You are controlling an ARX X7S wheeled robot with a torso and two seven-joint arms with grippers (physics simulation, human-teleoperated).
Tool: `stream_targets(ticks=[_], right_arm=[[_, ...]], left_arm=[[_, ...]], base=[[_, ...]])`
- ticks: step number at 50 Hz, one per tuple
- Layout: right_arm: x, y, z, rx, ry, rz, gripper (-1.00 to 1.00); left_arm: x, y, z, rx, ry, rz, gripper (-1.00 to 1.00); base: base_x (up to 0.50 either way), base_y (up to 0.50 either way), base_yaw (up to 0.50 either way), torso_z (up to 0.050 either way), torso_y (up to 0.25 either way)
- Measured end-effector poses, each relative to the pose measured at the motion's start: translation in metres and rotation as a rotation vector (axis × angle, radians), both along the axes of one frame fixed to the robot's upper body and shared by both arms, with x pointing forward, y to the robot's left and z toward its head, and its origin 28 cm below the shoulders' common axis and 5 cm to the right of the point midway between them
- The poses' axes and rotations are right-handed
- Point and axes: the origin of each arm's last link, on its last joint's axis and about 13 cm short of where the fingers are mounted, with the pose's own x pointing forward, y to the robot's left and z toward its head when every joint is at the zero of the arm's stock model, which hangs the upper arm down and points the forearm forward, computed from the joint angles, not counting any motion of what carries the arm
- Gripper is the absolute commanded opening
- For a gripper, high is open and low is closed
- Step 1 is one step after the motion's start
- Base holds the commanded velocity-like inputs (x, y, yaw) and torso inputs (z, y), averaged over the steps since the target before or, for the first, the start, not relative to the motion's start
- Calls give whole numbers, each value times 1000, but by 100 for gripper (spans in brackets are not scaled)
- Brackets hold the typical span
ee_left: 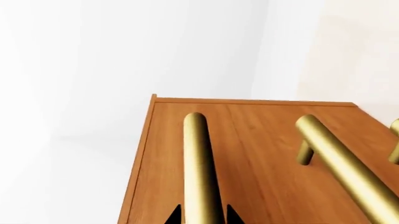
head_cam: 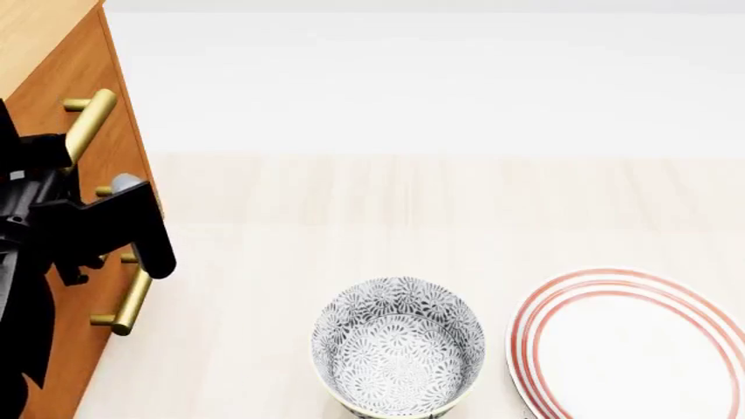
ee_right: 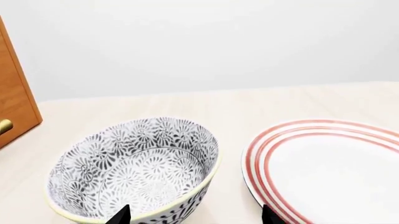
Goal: Open the top drawer of the cabinet.
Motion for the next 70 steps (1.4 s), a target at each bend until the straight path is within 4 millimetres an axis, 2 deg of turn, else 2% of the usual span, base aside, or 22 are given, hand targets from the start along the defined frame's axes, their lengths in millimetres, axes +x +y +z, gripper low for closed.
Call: stream_targets(ticks=[13, 39, 59, 60, 70], right_arm=[[0, 0, 0, 0, 3, 2, 100], [1, -1, 1, 6, 2, -2, 100], [1, 0, 1, 6, 3, 5, 100], [0, 0, 1, 6, 3, 5, 100], [0, 0, 0, 6, 10, 8, 100]], left_arm=[[3, -9, 2, 12, 5, -15, -100], [9, -57, 8, 28, 28, -159, -100], [7, -77, 14, 25, 54, -224, -100], [7, -78, 14, 25, 55, -227, 100], [2, -92, 24, 15, 6, -275, 100]], base=[[6, 0, -5, 0, 0], [4, 0, -3, 0, 0], [-6, 0, 0, 0, 5], [0, 0, 2, 0, 0], [0, 0, 0, 0, 0]])
